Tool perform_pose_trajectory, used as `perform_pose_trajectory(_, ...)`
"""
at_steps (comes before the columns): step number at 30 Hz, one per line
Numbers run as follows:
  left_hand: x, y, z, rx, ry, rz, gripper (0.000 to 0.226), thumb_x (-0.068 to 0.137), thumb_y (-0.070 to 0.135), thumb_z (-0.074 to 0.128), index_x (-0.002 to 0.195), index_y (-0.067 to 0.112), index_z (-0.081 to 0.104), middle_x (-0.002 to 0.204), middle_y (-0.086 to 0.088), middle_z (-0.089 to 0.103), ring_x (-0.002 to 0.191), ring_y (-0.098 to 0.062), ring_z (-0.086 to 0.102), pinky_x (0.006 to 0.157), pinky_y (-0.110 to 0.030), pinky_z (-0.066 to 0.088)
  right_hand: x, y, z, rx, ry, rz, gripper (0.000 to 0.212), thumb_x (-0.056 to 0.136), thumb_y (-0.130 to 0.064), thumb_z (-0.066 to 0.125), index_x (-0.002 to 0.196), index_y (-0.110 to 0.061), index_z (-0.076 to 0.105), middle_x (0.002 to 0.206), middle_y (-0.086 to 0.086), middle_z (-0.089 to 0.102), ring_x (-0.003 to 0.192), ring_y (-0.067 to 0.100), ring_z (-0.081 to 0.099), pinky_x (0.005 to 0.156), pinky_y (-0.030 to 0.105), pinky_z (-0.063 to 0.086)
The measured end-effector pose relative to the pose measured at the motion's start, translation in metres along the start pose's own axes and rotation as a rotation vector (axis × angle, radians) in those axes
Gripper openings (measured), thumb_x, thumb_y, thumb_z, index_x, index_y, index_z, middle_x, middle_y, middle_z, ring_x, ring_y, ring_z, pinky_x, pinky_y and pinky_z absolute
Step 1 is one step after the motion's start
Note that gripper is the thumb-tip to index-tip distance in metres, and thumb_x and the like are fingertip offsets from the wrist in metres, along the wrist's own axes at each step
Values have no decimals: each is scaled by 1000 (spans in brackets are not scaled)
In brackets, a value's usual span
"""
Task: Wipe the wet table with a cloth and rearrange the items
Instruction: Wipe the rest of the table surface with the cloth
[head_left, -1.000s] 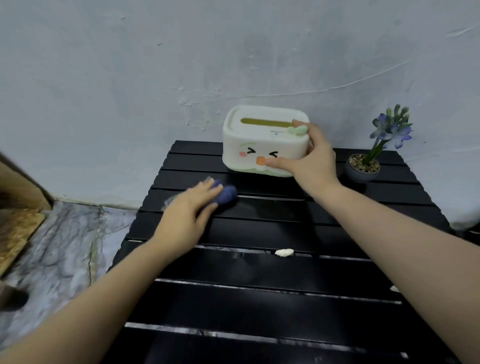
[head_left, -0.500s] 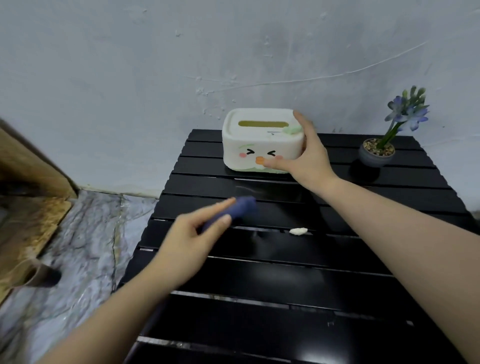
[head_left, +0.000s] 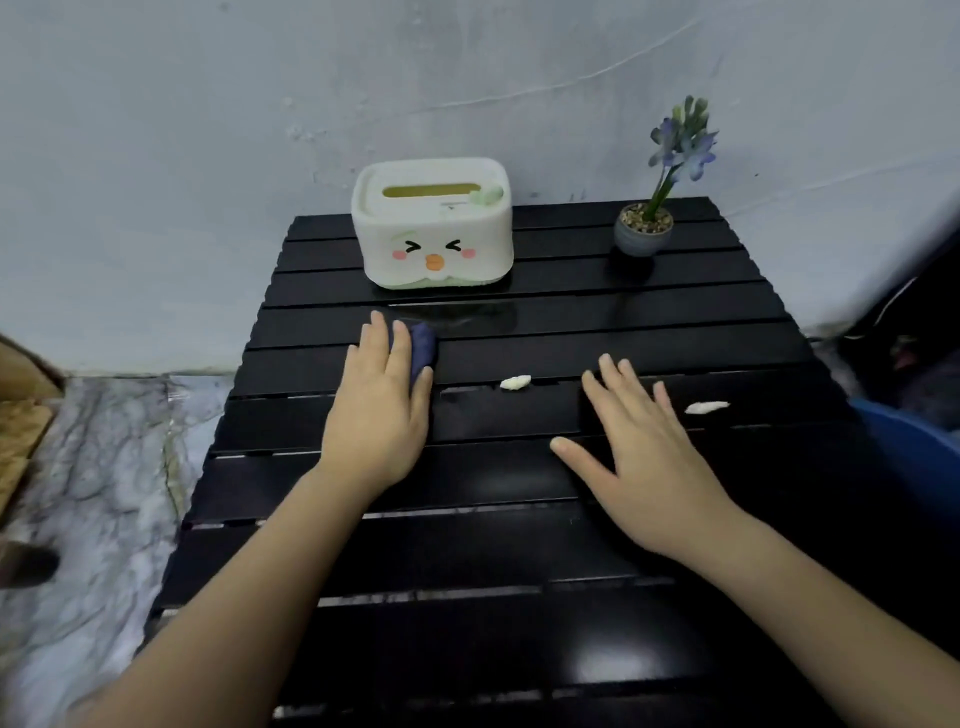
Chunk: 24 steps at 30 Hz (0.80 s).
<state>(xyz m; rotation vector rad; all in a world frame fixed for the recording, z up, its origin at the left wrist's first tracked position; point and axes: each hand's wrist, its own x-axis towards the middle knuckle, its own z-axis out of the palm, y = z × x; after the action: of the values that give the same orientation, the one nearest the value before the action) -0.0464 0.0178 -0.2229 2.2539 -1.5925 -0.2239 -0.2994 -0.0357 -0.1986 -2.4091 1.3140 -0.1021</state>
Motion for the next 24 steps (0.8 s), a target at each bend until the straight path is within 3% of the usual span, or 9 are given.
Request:
perform_pose_trajectory(3,5,45,18,-29,-49,135,58,106,31,35,155,3,21,165,-19,11,153,-32,10,125,-42,7,-28,-1,4,-76,-38,20,84,96,-66,21,161,-16,5,170,1,-5,154,10,-16,126,36,-9)
perform_pose_trajectory(9,8,120,42,-167,-219,371,54,107,28,34,156,6,23,165,-15,14,154,-26,10,125,-35,3,-61,-2,0,-129,-8,63,83,96,-64,13,161,-13,3,170,2,-5,154,11,-15,126,34,-10)
perform_pose_trajectory(12,4,127,32,-503,-312,251,51,107,24,39,155,10,28,165,-9,19,153,-17,12,121,-24,1,-86,4,-6,-123,0,71,84,94,-65,9,161,-14,3,170,1,-5,154,11,-15,126,34,-9)
perform_pose_trajectory(15,-4,109,15,-724,-232,63,50,106,23,42,153,10,33,162,-5,27,151,-13,20,124,-27,12,-110,18,-11,-111,52,93,83,96,-65,13,161,-14,5,169,1,-3,154,10,-13,126,34,-8)
perform_pose_trajectory(18,-15,72,1,-578,-120,14,53,104,28,46,154,15,33,164,-5,24,152,-14,17,126,-36,12,-129,35,-16,-90,107,181,85,96,-66,18,161,-13,7,169,2,-2,154,11,-12,126,34,-8)
perform_pose_trajectory(20,-24,48,-4,-403,-142,39,61,100,42,50,156,27,29,167,-6,10,154,-18,6,126,-41,6,-139,47,-18,-122,117,249,87,95,-67,17,161,-11,6,170,5,-2,155,14,-11,126,35,-8)
perform_pose_trajectory(22,-30,39,-1,-231,-185,79,70,94,61,42,156,35,22,168,-4,-2,154,-23,-3,125,-41,0,-149,59,-19,-151,128,315,90,94,-69,16,160,-9,6,169,8,-1,156,17,-9,126,39,-7)
perform_pose_trajectory(24,-32,45,6,-103,-177,121,78,91,69,29,158,31,16,168,-7,-4,155,-27,-3,126,-44,0,-158,70,-18,-148,147,372,94,92,-72,16,160,-8,5,169,9,-1,156,19,-8,127,41,-6)
